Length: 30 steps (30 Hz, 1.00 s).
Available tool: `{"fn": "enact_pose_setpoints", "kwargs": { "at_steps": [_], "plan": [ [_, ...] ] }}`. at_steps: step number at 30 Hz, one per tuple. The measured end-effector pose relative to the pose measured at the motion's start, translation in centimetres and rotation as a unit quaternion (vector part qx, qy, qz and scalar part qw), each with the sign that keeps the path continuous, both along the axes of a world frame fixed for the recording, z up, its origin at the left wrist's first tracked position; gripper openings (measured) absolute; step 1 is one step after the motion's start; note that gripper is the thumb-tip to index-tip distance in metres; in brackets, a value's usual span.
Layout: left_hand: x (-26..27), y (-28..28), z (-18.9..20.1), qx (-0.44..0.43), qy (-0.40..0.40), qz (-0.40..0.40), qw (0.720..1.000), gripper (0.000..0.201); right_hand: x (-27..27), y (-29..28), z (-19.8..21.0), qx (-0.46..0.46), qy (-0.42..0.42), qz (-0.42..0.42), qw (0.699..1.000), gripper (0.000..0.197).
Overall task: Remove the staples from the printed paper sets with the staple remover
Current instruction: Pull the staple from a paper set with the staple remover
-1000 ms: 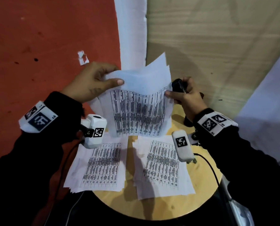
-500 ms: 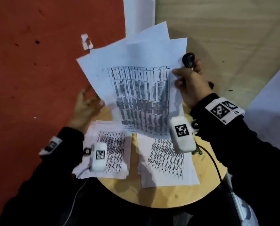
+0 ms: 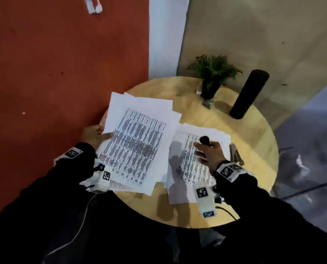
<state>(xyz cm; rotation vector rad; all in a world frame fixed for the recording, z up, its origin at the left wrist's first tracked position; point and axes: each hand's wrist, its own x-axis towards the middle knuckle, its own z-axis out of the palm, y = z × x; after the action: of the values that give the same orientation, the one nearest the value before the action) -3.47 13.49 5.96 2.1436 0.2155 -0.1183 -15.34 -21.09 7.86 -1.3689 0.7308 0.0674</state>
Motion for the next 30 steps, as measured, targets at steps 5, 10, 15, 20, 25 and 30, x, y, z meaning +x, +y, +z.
{"fn": "enact_pose_setpoints", "kwargs": {
  "at_steps": [5,10,15,20,25,30],
  "plan": [
    [1.2,1.3,-4.4,0.118,0.082,0.043,0.989,0.036,-2.5,-1.5,-6.2,-0.048,0.067,0.016,0.996,0.024],
    [0.8,1.7,-6.3,0.193,0.131,0.077,0.969,0.045,-4.2,-2.8,-7.8,-0.063,0.050,0.023,0.997,0.039],
    [0.8,-0.9,-5.8,0.286,0.123,0.098,0.945,0.066,-5.0,-3.3,-8.5,-0.056,0.061,0.010,0.997,0.024],
    [0.5,-10.0,-4.3,0.300,-0.032,-0.056,0.952,0.044,-4.7,-4.1,-10.4,-0.054,0.110,-0.021,0.992,0.027],
    [-0.5,-20.0,-6.2,0.198,0.048,-0.194,0.960,0.030,-4.8,-4.6,-11.3,0.033,0.115,-0.042,0.992,0.038],
    [-1.1,-25.6,-9.0,0.223,0.159,-0.168,0.947,0.051,-5.0,-4.3,-11.2,0.102,0.067,-0.064,0.990,0.027]
  ]
}}
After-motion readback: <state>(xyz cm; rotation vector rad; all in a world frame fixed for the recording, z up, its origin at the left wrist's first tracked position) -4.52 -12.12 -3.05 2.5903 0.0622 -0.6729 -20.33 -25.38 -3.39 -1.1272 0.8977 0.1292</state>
